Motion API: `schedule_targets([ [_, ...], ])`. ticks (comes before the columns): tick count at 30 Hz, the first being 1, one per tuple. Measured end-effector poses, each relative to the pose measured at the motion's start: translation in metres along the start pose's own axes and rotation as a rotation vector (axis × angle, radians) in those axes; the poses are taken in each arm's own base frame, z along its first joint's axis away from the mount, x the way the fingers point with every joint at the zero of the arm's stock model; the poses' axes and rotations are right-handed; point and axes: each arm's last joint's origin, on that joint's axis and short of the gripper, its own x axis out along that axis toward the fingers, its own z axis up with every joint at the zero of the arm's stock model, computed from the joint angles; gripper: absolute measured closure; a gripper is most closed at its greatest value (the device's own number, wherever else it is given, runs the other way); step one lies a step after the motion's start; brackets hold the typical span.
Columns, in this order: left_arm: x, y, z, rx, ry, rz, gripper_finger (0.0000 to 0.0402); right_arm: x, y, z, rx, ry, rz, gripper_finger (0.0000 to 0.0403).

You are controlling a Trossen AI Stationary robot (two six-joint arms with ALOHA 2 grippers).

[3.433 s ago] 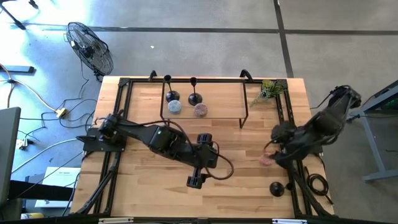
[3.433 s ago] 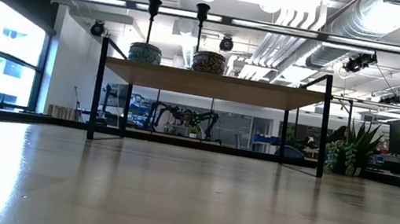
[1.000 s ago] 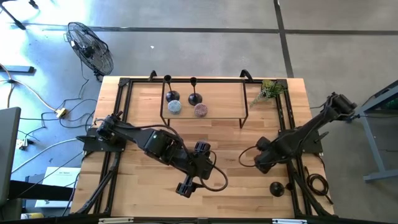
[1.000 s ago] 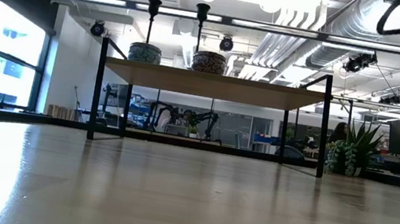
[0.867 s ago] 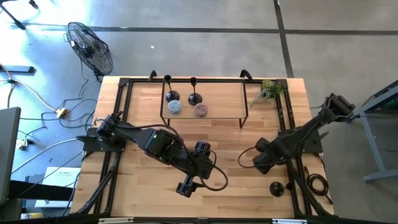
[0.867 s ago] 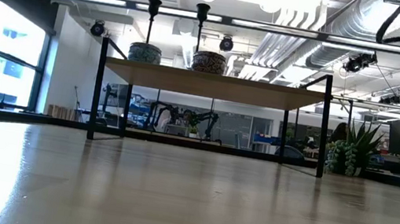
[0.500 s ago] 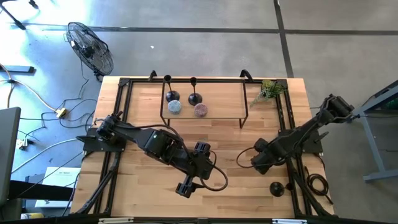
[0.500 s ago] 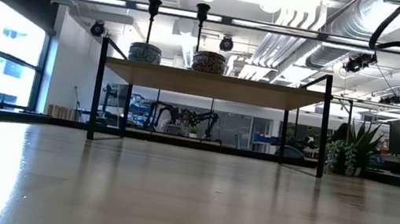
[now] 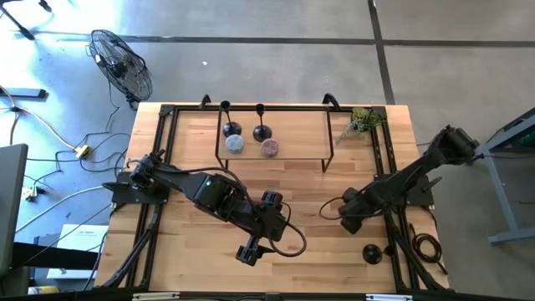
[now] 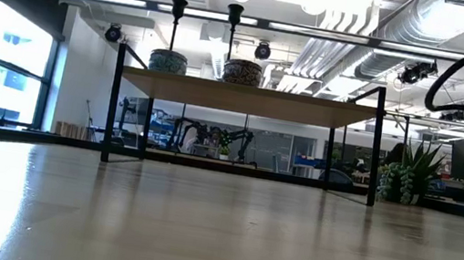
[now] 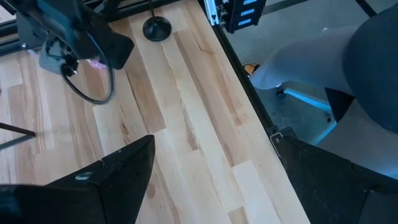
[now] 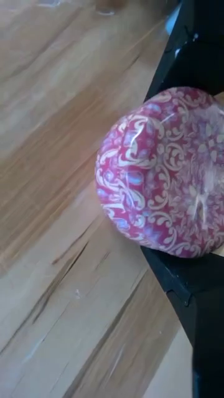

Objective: Pick & Place candle stick holders
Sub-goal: Put the pink scented candle on the shelf

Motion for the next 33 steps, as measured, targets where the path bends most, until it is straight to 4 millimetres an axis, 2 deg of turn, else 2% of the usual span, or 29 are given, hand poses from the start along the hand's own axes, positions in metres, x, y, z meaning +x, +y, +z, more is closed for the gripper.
schedule_targets([
  [3, 0.0, 0.0, 0.0, 0.004, 0.0, -0.001, 0.0062, 0.004, -0.003, 0.0, 0.005, 0.0, -0.005, 0.0079],
  [7, 0.0, 0.0, 0.0, 0.01, 0.0, 0.002, 0.0062, -0.003, -0.001, 0.0, 0.022, -0.024, -0.044, 0.0084],
  [12, 0.0, 0.0, 0.0, 0.011, -0.001, 0.002, 0.0062, -0.009, 0.009, 0.002, -0.013, -0.064, 0.007, 0.0116],
  [18, 0.0, -0.001, 0.001, 0.008, -0.011, 0.0, 0.0062, -0.027, 0.027, 0.002, -0.068, -0.121, 0.074, 0.0116],
  [24, -0.01, -0.01, 0.002, 0.025, -0.039, -0.003, 0.0062, -0.067, 0.053, -0.004, -0.127, -0.161, 0.153, 0.0116],
  [28, -0.03, -0.022, 0.003, 0.048, -0.092, 0.046, 0.0062, -0.111, 0.069, -0.007, -0.175, -0.242, 0.194, 0.0116],
  [33, -0.063, -0.041, 0.003, 0.073, -0.179, 0.142, 0.0062, -0.175, 0.072, -0.003, -0.204, -0.364, 0.207, 0.0116],
])
